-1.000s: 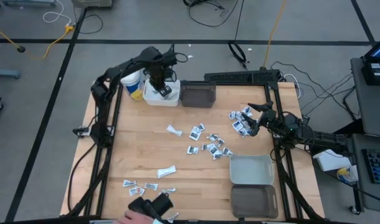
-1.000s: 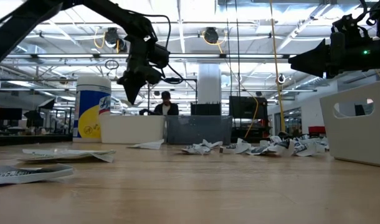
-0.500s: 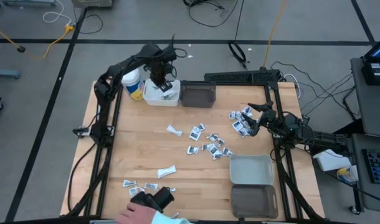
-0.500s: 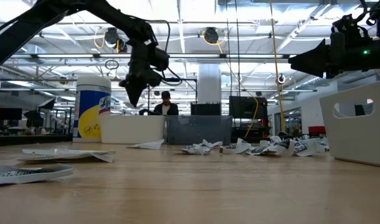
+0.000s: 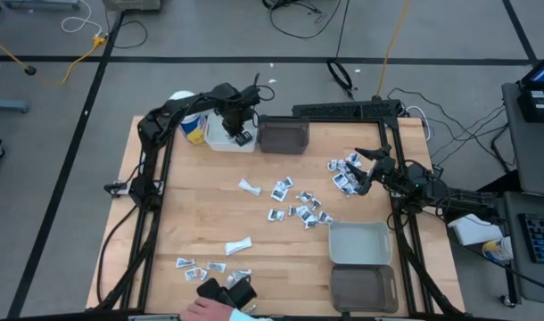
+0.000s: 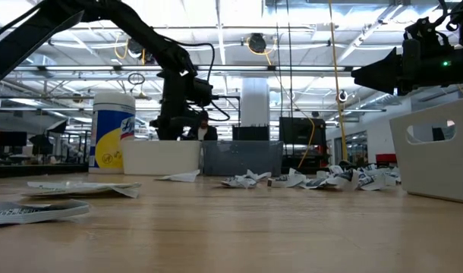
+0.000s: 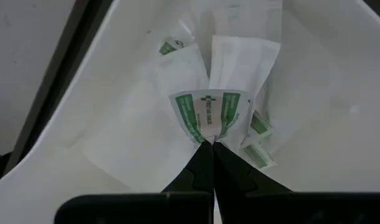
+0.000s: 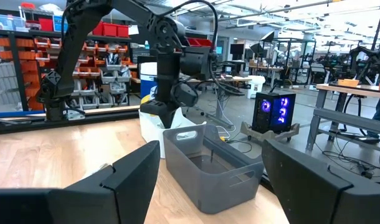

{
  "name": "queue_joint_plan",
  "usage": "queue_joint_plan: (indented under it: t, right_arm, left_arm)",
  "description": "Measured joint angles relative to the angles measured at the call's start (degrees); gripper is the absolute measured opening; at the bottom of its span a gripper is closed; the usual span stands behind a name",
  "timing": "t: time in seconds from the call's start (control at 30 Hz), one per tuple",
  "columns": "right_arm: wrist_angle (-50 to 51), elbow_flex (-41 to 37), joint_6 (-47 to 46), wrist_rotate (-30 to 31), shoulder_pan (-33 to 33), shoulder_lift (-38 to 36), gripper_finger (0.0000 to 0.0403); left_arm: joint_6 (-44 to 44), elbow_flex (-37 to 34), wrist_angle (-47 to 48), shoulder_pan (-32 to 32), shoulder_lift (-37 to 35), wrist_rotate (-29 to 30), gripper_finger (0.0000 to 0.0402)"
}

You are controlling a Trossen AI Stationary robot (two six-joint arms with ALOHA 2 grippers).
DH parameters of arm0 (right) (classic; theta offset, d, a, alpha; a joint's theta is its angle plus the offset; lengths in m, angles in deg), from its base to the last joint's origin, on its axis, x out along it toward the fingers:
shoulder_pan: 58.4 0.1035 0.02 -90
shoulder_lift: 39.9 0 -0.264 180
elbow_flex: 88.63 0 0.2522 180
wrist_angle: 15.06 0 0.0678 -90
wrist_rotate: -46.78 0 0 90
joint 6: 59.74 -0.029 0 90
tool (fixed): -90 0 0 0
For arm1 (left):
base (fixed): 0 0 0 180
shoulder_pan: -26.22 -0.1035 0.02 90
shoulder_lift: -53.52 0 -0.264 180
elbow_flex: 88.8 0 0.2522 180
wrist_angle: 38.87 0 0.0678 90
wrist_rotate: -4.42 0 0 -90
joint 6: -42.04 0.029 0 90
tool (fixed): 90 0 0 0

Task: Pick & Place First Aid Supplies
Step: Put the green bandage into the white bin

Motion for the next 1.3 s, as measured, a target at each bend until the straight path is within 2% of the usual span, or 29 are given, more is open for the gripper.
queue_joint_plan:
  t: [0.2, 0.4, 0.53, 0.8, 0.93, 1.1, 1.3]
  right_arm:
    - [0.00, 0.02, 0.00, 0.00, -0.01, 0.00, 0.0279]
    - [0.00, 0.02, 0.00, 0.00, 0.01, 0.00, 0.0279]
    - [0.00, 0.02, 0.01, 0.00, 0.00, 0.00, 0.0279]
    - [0.00, 0.01, 0.00, 0.00, -0.01, 0.00, 0.0279]
    - [0.00, 0.00, 0.01, 0.00, 0.00, 0.00, 0.0279]
    - [0.00, 0.01, 0.00, 0.00, 0.00, 0.00, 0.0279]
    - [0.00, 0.00, 0.00, -0.02, 0.01, 0.00, 0.0279]
  left_arm:
    - [-1.78, -0.28, -0.26, 0.08, -0.02, -0.43, 0.0006]
    - [-2.10, -0.28, -0.17, 0.08, -0.02, -0.43, 0.0050]
    - [-0.78, -0.28, -0.02, 0.06, -0.03, -0.45, 0.0106]
    - [-0.99, -0.28, 0.41, 0.02, -0.04, -0.73, 0.0249]
    - [-0.40, -0.26, 1.32, -0.01, -0.04, -0.82, 0.0302]
    - [10.70, -0.22, 1.39, 0.06, -0.78, -0.45, 0.0338]
    - [29.64, -0.17, 1.32, 1.29, -2.72, 1.23, 0.0346]
